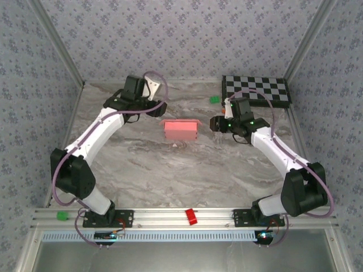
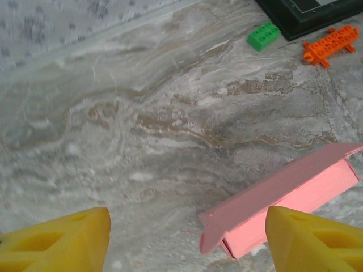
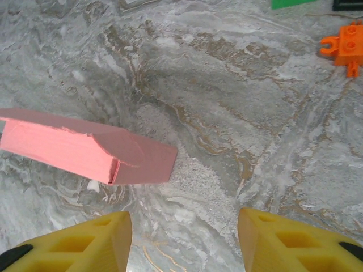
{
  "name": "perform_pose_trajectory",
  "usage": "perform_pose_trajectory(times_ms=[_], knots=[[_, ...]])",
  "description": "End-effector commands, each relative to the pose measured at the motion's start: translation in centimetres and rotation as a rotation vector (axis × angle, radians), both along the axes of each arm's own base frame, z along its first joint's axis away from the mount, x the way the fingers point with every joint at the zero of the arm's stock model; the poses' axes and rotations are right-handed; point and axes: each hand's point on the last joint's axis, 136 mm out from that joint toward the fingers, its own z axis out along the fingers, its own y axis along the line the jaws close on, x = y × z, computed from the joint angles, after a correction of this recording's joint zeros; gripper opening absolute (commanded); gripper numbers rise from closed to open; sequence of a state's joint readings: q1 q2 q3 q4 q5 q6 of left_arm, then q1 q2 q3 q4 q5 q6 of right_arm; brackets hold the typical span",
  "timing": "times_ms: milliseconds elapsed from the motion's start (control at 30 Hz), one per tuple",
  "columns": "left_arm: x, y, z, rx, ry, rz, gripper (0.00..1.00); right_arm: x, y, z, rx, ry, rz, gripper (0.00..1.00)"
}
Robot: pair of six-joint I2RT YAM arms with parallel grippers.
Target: Fold the paper box
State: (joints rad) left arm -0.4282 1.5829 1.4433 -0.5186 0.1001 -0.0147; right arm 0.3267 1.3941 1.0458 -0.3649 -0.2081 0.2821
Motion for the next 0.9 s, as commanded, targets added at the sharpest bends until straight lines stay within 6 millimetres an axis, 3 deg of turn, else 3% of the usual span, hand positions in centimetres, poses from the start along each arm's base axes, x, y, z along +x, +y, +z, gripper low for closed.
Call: perform_pose_trajectory(times_ms=[0, 167, 367, 400, 467, 667, 867], knots=[[-0.7, 1.4, -0.9, -0.126, 0.097, 0.158, 0.74, -0.2, 0.9, 0.9, 0.048, 0.008, 0.064, 0.53], [-0.8, 2.0, -3.3, -0.281, 0.209, 0.200, 0.73, 0.6, 2.0, 0.8, 0.106, 0.034, 0.098, 0.53], [-0.8, 0.9, -5.1, -0.388, 0.279, 0.142, 0.70, 1.0, 4.1, -0.5, 0.176, 0.139, 0.158, 0.52], [-0.8, 0.8, -5.5, -0.390, 0.294, 0.130, 0.69, 1.8, 4.5, 0.6, 0.190, 0.110, 0.163, 0.52], [-0.7, 0.5, -6.1, -0.396, 0.313, 0.114, 0.67, 2.2, 4.7, 0.2, 0.193, 0.118, 0.159, 0.52], [-0.1, -1.0, -6.1, -0.467, 0.325, 0.046, 0.57, 3.0, 5.4, -0.1, 0.210, 0.135, 0.168, 0.49], [-0.1, -1.7, -6.5, -0.495, 0.355, 0.015, 0.55, 3.6, 6.1, -0.9, 0.221, 0.176, 0.177, 0.46]])
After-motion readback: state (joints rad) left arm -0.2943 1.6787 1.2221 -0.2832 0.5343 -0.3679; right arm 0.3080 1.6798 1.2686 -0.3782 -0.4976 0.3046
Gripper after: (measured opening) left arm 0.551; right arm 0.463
